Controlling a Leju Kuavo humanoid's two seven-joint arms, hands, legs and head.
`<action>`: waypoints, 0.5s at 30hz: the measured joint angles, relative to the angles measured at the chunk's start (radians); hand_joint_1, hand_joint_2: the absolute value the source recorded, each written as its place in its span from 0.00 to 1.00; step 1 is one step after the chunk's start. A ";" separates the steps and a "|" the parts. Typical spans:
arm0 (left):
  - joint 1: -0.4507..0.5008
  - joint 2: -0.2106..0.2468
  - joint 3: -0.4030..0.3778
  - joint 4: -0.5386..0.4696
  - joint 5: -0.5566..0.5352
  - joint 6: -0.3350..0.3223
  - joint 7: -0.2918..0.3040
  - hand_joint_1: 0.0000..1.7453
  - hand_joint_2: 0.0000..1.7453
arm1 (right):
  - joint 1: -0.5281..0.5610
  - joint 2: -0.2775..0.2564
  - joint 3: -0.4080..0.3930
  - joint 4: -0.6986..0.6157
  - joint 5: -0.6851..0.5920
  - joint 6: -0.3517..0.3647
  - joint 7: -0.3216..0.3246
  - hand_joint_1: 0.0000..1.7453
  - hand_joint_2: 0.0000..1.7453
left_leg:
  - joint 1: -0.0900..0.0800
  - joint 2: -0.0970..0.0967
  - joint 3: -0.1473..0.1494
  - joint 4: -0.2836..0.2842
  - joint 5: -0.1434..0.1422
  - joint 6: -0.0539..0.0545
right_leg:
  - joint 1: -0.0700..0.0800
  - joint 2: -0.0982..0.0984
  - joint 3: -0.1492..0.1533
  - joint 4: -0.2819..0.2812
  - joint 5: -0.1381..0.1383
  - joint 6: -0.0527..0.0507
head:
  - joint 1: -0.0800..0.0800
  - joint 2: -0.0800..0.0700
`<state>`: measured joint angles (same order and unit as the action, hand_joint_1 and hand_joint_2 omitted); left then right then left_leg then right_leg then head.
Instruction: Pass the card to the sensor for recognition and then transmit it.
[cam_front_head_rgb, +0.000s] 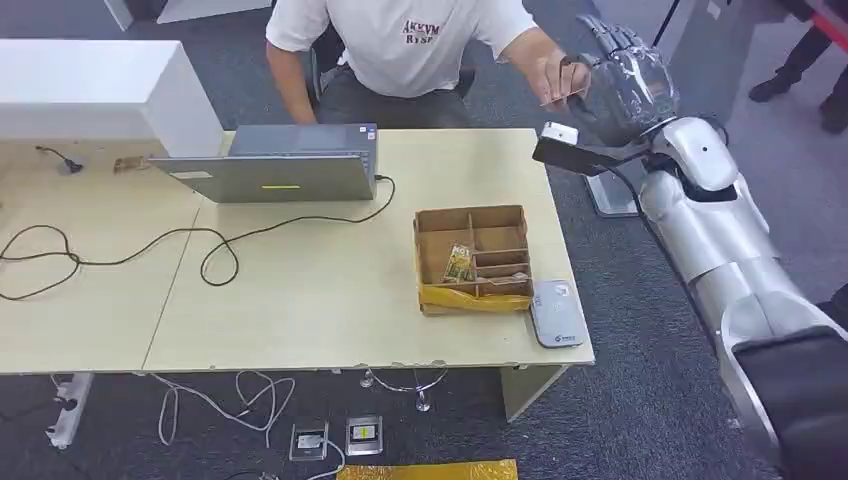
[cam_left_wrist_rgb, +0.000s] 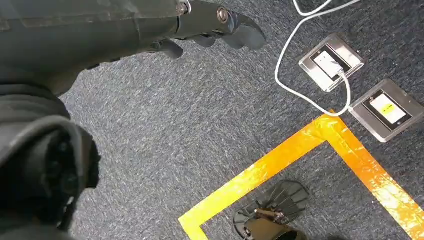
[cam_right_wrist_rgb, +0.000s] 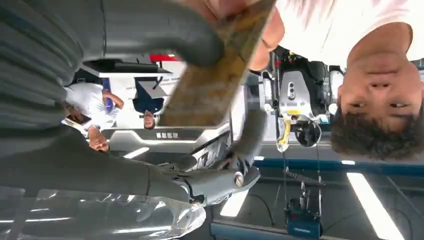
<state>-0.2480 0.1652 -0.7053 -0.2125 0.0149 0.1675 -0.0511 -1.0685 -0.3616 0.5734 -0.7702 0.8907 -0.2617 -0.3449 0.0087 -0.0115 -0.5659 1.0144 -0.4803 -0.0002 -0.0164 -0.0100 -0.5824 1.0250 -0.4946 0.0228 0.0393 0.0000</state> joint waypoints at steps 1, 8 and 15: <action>0.000 0.000 0.000 0.000 0.000 0.000 0.000 0.00 0.00 | 0.000 0.000 0.000 0.001 -0.002 0.003 0.000 1.00 1.00 | 0.000 0.000 0.000 0.000 0.000 0.000 | 0.000 0.000 0.000 0.000 0.000 0.000 | 0.000 0.000; 0.001 0.000 0.000 0.000 0.005 -0.005 0.001 0.00 0.00 | 0.000 0.000 0.008 0.008 -0.013 0.022 -0.003 1.00 1.00 | 0.000 0.000 0.000 0.000 0.000 0.000 | 0.000 0.000 0.000 0.000 0.000 0.000 | 0.000 0.000; 0.005 0.000 0.000 0.000 0.008 -0.003 0.001 0.00 0.00 | -0.007 0.002 0.011 0.015 -0.022 0.029 -0.012 1.00 1.00 | 0.000 0.000 0.000 0.000 0.000 0.000 | 0.000 0.000 0.000 0.000 0.000 0.000 | 0.000 0.000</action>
<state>-0.2432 0.1648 -0.7050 -0.2125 0.0229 0.1648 -0.0500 -1.0750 -0.3593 0.5844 -0.7553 0.8686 -0.2331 -0.3567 0.0087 -0.0114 -0.5661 1.0145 -0.4803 -0.0002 -0.0164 -0.0100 -0.5824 1.0251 -0.4946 0.0227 0.0393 0.0000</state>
